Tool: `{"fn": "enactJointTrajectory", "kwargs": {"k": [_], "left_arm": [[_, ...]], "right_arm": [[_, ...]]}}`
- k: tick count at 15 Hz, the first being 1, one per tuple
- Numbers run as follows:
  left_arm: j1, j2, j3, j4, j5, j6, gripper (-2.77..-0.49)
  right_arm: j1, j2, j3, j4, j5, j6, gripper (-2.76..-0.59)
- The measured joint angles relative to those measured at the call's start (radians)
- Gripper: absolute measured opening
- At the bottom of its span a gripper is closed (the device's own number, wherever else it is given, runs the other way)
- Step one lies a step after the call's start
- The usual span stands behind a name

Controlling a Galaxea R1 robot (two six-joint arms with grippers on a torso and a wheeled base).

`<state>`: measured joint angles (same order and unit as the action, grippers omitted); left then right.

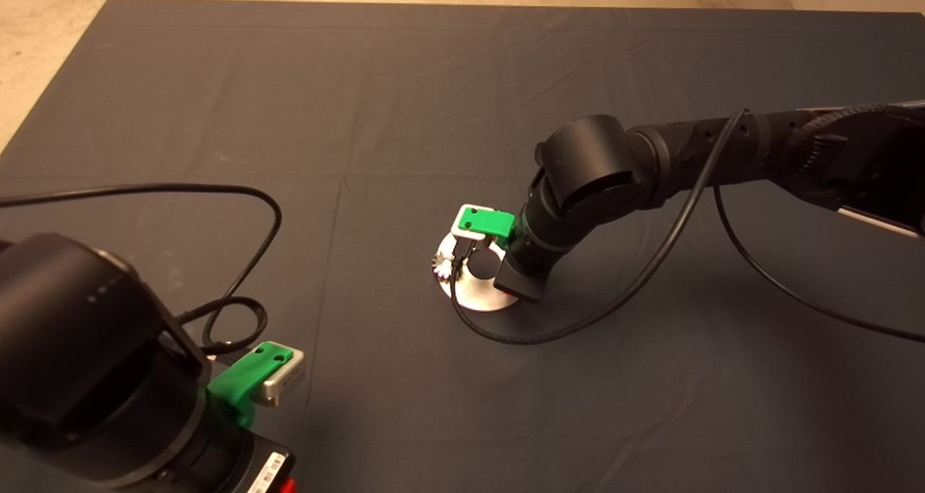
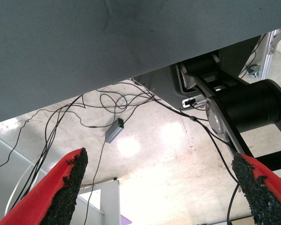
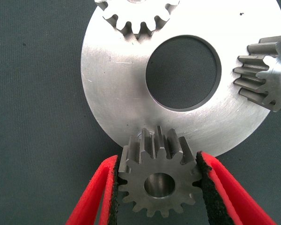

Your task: Install three planetary gears onto the carrier pins

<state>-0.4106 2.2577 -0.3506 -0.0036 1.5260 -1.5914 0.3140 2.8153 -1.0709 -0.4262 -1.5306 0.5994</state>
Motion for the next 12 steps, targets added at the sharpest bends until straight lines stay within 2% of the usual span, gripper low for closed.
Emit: {"fn": "enactJointTrajectory", "kwargs": {"k": [12], "left_arm": [[0.0, 0.0, 0.001, 0.0, 0.0, 0.0, -1.07]], "right_arm": [[0.001, 0.0, -0.001, 0.001, 0.001, 0.009, -2.34]]}}
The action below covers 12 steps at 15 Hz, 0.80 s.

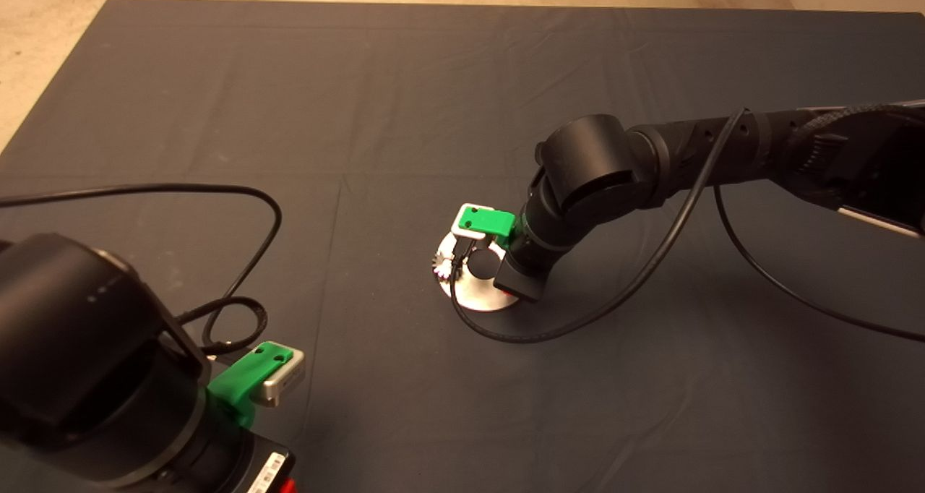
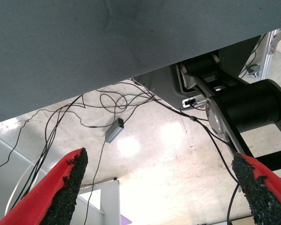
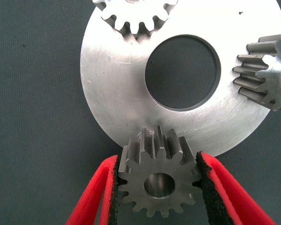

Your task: Install three planetary gears onto the carrier pins

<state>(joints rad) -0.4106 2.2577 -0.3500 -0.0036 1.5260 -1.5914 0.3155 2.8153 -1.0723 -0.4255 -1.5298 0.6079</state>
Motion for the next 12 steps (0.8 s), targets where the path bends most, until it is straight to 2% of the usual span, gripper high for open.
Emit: {"fn": "enactJointTrajectory", "kwargs": {"k": [6, 12], "left_arm": [[0.0, 0.0, 0.002, 0.0, 0.0, 0.0, -1.07], [0.0, 0.0, 0.002, 0.0, 0.0, 0.0, -1.07]], "right_arm": [[0.001, 0.0, 0.0, 0.0, 0.0, 0.004, -2.34], [0.014, 0.0, 0.0, -0.004, -0.001, 0.015, -2.34]]}}
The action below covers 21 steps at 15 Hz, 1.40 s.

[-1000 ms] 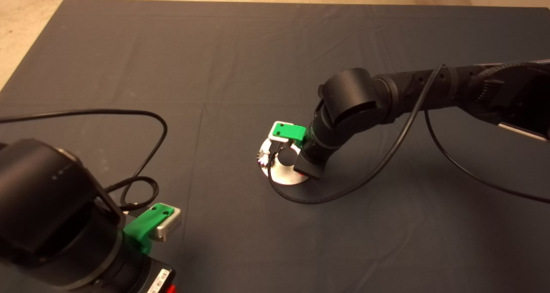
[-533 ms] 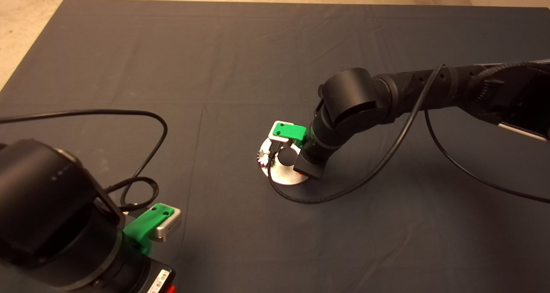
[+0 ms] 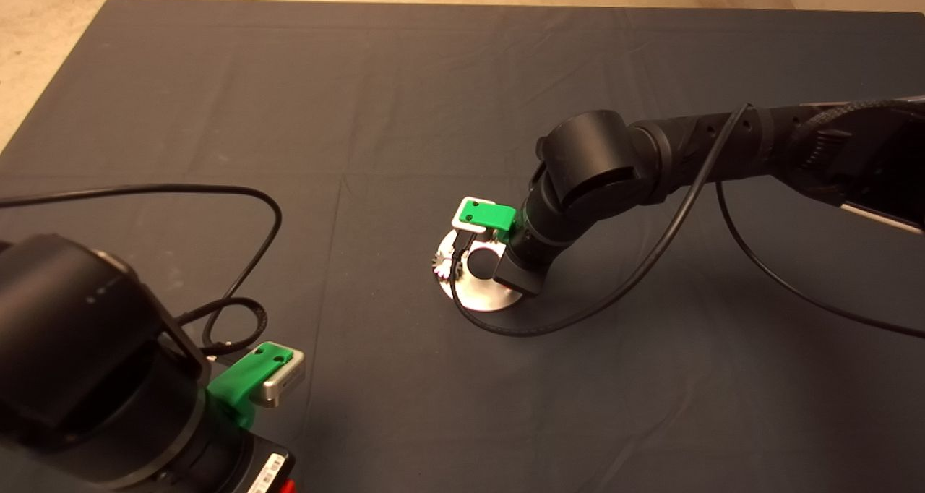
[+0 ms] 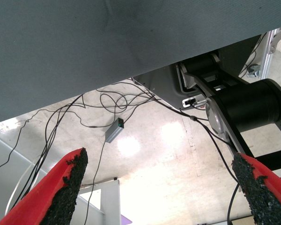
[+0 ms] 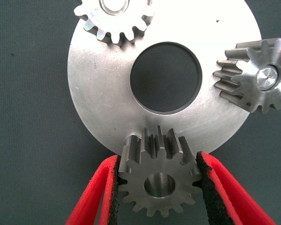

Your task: Install three planetary gears onto the carrier pins

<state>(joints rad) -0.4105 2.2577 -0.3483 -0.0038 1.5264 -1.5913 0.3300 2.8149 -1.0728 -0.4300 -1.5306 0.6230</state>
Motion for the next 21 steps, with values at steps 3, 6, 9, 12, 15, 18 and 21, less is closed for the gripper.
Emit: {"fn": "enactJointTrajectory", "kwargs": {"k": [3, 6, 9, 12, 15, 18, 21], "left_arm": [[0.0, 0.0, 0.0, 0.0, 0.0, 0.0, -1.07], [0.0, 0.0, 0.0, 0.0, 0.0, 0.0, -1.07], [0.0, 0.0, 0.0, 0.0, 0.0, 0.0, -1.07], [0.0, 0.0, 0.0, 0.0, 0.0, 0.0, -1.07], [0.0, 0.0, 0.0, 0.0, 0.0, 0.0, -1.07], [0.0, 0.0, 0.0, 0.0, 0.0, 0.0, -1.07], [0.0, 0.0, 0.0, 0.0, 0.0, 0.0, -1.07]], "right_arm": [[0.003, 0.0, 0.0, 0.0, 0.0, 0.007, -2.34], [0.003, 0.007, 0.007, 0.001, -0.002, 0.013, -2.34], [0.003, 0.02, 0.015, 0.003, 0.001, 0.013, -2.34], [0.002, 0.02, 0.016, 0.004, -0.002, 0.013, -2.34], [0.002, 0.02, 0.016, 0.004, 0.0, 0.013, -2.34], [0.002, 0.019, 0.016, 0.004, -0.001, 0.013, -2.34], [0.002, 0.017, 0.016, 0.005, 0.0, 0.013, -2.34]]}}
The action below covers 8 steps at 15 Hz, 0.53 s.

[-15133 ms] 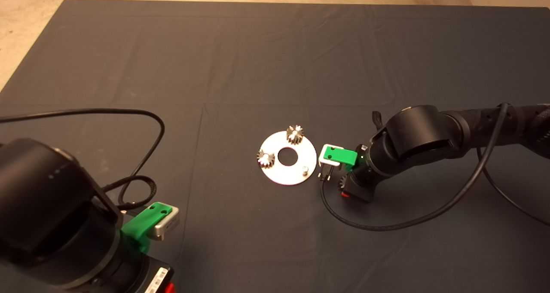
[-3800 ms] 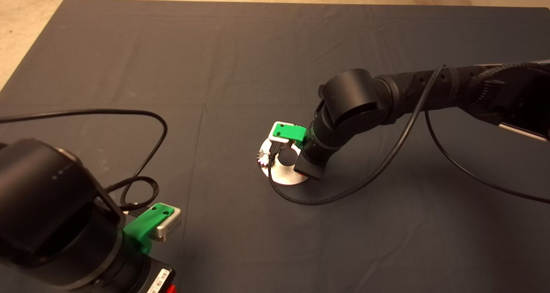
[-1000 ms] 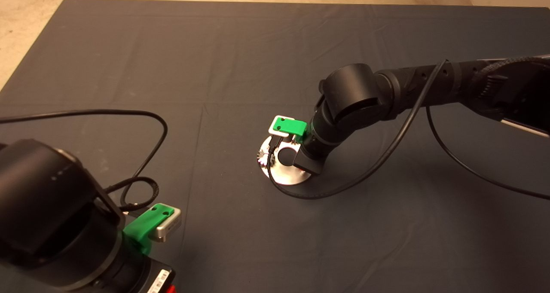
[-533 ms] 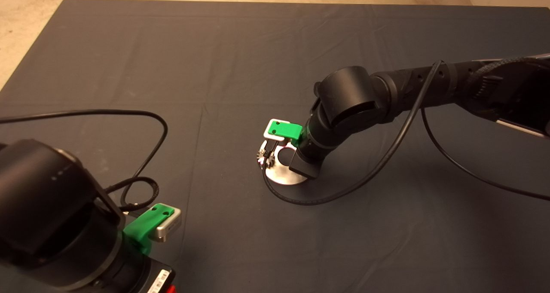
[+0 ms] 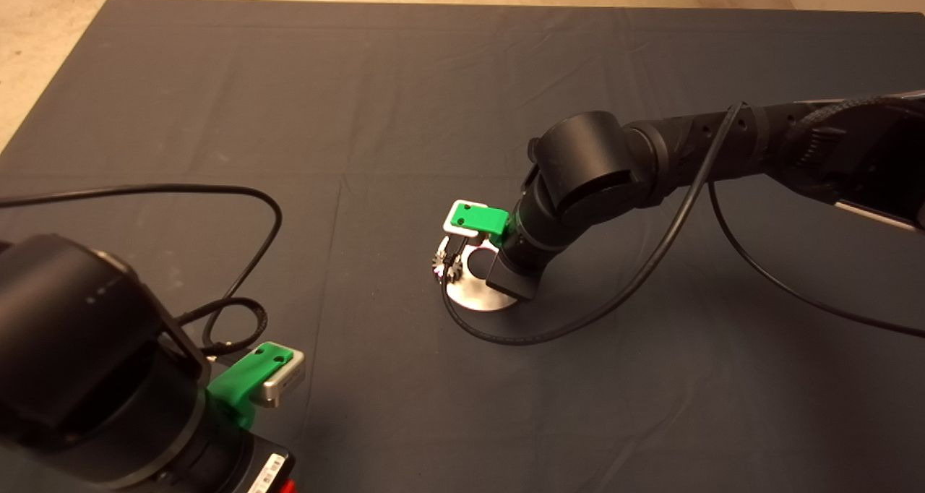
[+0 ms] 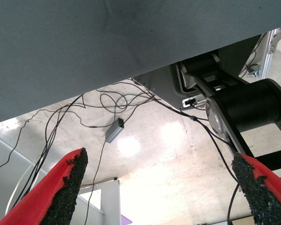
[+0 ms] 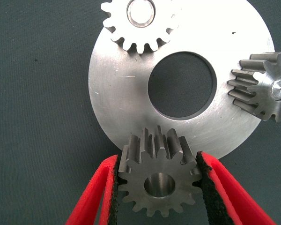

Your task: Install three planetary gears onto the carrier pins

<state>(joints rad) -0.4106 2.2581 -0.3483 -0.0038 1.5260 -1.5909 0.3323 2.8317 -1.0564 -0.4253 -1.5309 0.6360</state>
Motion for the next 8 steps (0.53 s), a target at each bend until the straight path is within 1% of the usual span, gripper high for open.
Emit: {"fn": "enactJointTrajectory", "kwargs": {"k": [1, 8], "left_arm": [[0.0, 0.0, 0.0, 0.0, 0.0, 0.0, -1.07], [0.0, 0.0, 0.0, 0.0, 0.0, 0.0, -1.07]], "right_arm": [[0.0, -0.001, 0.0, 0.0, -0.002, 0.0, -2.34], [-0.005, -0.003, 0.0, 0.001, 0.0, 0.0, -2.34]]}}
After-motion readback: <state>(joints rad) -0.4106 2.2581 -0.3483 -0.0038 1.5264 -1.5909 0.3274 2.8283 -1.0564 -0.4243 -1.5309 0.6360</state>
